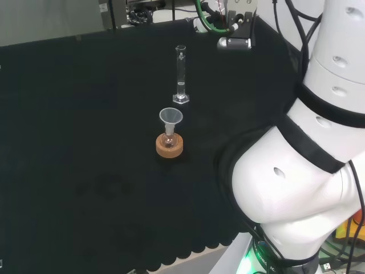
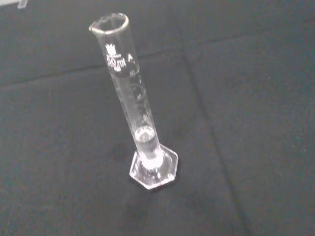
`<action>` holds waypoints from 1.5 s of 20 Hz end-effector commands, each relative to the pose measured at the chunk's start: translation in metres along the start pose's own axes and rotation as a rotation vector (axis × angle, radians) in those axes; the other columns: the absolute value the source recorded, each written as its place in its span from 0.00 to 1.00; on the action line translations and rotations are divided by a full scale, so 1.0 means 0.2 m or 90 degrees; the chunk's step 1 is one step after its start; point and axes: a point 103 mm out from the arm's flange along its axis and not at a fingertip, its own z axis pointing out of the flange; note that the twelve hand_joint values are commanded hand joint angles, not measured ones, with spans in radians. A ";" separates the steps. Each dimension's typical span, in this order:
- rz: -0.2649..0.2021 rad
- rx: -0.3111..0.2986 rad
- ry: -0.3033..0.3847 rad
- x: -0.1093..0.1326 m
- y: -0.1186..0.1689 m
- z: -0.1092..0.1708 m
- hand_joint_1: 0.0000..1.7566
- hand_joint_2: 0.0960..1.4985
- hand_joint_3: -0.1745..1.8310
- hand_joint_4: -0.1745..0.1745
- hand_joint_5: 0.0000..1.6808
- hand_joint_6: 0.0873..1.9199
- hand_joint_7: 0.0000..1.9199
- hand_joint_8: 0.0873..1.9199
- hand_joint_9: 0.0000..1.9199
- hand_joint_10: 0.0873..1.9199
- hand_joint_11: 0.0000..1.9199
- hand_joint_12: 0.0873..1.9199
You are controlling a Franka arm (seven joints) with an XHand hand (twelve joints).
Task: Pick up the graduated cylinder.
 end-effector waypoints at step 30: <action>-0.206 0.004 0.223 -0.19 0.28 0.66 0.46 0.66 0.00 0.35 0.19 0.00 0.15 0.32 0.27 0.30 0.13 0.69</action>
